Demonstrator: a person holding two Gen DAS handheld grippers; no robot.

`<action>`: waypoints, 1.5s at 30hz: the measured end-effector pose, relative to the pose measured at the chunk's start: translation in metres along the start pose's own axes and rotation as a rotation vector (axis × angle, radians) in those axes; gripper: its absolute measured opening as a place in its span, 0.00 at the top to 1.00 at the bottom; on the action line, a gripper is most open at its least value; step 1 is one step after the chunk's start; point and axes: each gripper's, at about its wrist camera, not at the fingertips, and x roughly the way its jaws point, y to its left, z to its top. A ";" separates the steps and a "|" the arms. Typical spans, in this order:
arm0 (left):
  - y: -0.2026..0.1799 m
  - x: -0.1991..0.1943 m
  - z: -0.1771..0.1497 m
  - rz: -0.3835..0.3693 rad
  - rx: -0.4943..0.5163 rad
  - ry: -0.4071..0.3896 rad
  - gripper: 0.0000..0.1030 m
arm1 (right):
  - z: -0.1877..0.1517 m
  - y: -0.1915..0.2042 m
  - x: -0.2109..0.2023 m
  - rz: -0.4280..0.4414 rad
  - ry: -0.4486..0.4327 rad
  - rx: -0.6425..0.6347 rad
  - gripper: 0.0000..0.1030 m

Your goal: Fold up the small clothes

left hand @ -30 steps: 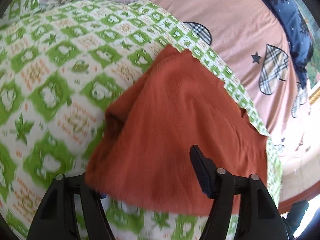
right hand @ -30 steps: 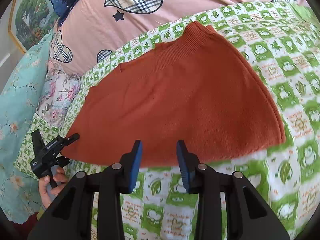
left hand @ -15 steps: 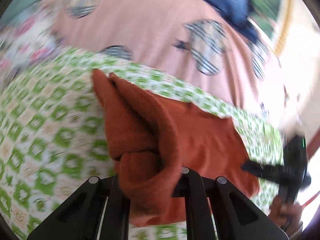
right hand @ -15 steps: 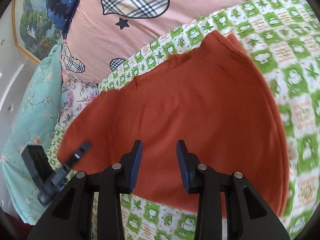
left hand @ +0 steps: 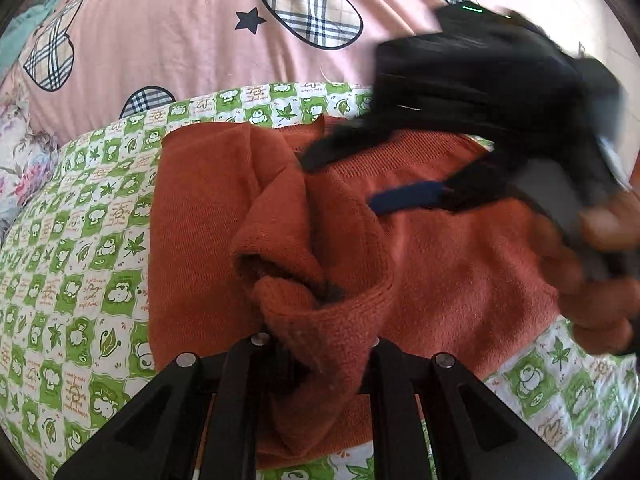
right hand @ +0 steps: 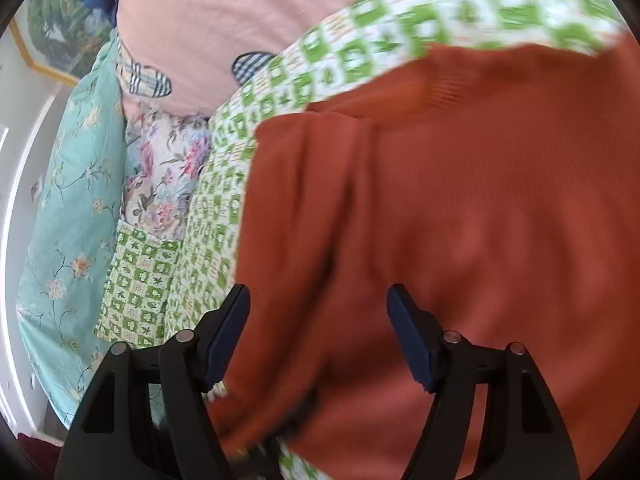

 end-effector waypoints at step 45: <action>-0.077 -0.009 0.036 -0.464 -0.051 0.133 0.23 | -0.052 -0.097 -0.171 -0.313 -0.210 -0.005 0.21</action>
